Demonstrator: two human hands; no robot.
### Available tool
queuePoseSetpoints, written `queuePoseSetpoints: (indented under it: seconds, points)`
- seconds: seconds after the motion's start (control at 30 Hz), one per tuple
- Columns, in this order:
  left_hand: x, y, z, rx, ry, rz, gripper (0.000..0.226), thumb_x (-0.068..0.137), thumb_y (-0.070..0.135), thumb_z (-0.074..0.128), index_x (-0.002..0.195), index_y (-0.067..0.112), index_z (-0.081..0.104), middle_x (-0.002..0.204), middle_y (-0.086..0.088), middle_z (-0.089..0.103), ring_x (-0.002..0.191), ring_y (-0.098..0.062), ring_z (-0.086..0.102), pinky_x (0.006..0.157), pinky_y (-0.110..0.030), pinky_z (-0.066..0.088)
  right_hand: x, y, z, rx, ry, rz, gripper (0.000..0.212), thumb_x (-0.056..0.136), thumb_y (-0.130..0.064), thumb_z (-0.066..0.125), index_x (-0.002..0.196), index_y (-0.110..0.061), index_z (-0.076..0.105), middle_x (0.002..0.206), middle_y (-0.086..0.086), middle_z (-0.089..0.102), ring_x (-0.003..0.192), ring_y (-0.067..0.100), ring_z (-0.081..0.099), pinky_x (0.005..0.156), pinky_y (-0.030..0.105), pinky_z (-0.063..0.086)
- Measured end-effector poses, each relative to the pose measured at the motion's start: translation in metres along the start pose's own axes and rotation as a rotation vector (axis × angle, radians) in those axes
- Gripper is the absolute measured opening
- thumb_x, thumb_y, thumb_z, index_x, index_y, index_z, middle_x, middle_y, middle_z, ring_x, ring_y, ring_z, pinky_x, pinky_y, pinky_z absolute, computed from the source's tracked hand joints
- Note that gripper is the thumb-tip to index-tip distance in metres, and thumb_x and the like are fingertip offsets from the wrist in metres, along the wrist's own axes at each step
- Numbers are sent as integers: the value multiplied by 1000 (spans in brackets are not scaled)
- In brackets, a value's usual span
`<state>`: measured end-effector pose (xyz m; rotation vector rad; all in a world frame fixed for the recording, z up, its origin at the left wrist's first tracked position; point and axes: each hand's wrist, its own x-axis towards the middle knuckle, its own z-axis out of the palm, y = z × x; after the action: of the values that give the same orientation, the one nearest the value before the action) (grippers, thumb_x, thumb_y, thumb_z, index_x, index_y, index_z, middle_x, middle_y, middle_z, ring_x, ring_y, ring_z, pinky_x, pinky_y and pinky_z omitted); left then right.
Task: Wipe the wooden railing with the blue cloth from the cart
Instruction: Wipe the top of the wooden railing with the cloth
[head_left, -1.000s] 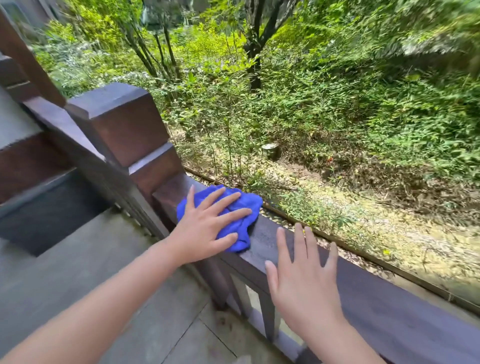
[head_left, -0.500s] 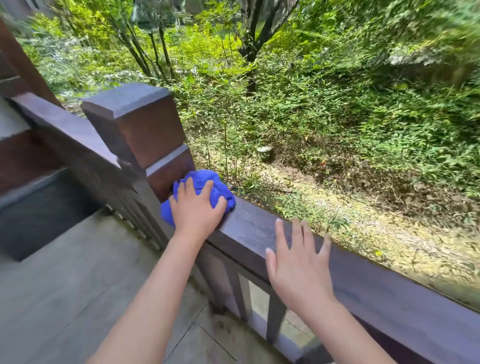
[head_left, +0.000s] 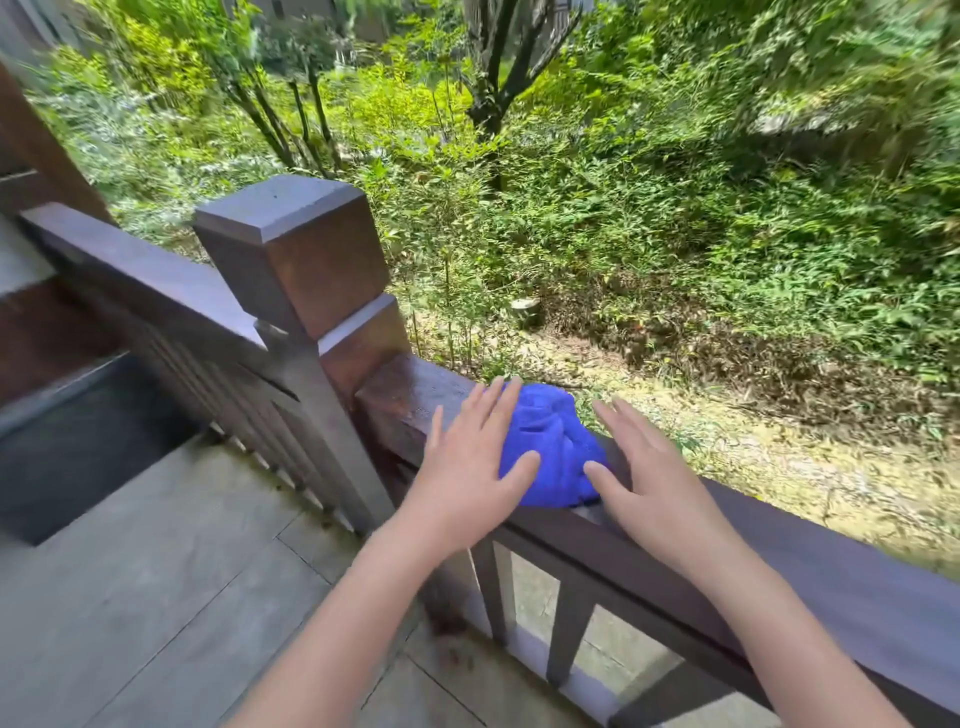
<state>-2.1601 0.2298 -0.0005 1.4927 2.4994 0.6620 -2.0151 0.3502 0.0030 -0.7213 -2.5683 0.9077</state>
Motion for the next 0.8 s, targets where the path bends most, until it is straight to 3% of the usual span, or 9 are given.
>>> queuePoseSetpoints:
  seconds: [0.13, 0.33, 0.57, 0.67, 0.8]
  points:
    - [7, -26, -18, 157, -128, 85, 72, 89, 38, 46, 147, 22, 6, 158, 0, 8, 145, -12, 4, 118, -35, 5, 19, -13, 3, -244, -157, -190, 58, 89, -30, 53, 142, -22, 30, 157, -1, 16, 143, 12, 11, 115, 25, 8]
    - [14, -33, -18, 133, -195, 138, 58, 89, 39, 51, 141, 30, 28, 154, -3, 24, 142, -15, 19, 116, -32, 19, 36, -25, 6, -292, -313, -119, 52, 89, -27, 52, 138, -22, 37, 152, 0, 29, 138, 18, 27, 111, 33, 24]
    - [-3, -24, -18, 239, -160, 158, 56, 83, 28, 59, 135, 23, 39, 139, -6, 43, 129, -23, 37, 100, -41, 41, 24, -34, 17, -379, -179, -142, 44, 83, -21, 51, 127, -28, 49, 121, -4, 59, 113, 21, 46, 92, 35, 42]
    - [-13, -23, -18, 280, -112, 160, 50, 82, 23, 56, 130, 23, 40, 126, -3, 48, 119, -23, 42, 83, -42, 49, 18, -39, 24, -391, -137, -131, 41, 81, -23, 51, 121, -31, 51, 109, -3, 58, 108, 21, 45, 86, 36, 46]
    - [-23, -32, -24, 212, -99, 185, 46, 82, 23, 56, 126, 30, 43, 126, 4, 48, 120, -17, 40, 80, -35, 46, 12, -46, 29, -384, -143, -127, 38, 78, -23, 54, 115, -32, 51, 103, -6, 54, 103, 18, 43, 72, 31, 42]
